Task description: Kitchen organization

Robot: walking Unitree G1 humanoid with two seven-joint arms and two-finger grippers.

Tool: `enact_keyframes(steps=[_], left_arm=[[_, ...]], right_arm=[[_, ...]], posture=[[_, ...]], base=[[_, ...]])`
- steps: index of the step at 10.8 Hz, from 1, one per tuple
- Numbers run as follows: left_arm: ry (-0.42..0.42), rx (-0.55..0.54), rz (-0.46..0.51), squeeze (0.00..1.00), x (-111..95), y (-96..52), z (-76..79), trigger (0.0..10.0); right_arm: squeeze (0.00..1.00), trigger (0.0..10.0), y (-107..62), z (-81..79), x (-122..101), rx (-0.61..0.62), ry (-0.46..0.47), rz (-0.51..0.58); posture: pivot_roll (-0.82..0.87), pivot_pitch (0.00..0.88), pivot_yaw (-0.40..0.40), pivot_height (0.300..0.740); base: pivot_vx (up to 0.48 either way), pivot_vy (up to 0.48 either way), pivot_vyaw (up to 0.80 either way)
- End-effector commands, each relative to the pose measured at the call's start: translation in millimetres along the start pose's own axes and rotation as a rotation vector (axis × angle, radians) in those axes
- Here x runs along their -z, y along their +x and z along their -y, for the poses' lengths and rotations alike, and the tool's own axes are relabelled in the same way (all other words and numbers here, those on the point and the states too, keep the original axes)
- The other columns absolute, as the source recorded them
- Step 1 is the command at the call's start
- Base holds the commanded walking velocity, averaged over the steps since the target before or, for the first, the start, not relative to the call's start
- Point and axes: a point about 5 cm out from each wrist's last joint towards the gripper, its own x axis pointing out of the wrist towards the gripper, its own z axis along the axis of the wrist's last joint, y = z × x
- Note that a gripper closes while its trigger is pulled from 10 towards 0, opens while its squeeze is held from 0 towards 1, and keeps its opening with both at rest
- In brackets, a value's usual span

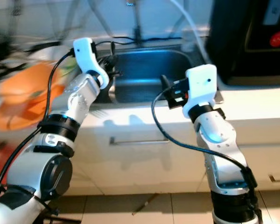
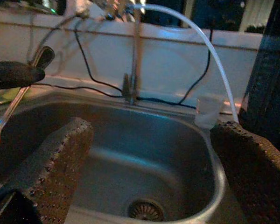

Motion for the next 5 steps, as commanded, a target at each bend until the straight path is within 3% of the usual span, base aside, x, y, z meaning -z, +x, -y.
enact_keyframes(steps=[1,5], left_arm=[[0.001,-0.023,0.015,0.0,-5.7,-0.3,-7.1,5.0],[0.003,-0.026,0.013,0.0,-5.1,-0.1,-7.4,4.9]], right_arm=[[0.0,10.0,3.1,-3.9,-2.5,-0.018,0.002,0.012],[0.0,10.0,2.8,-3.8,-2.3,-0.021,0.0,0.01]], posture=[[-0.13,0.0,0.109,0.74],[-0.13,0.0,0.106,0.74]], base=[[0.45,0.0,0.0],[0.453,0.0,0.0]])
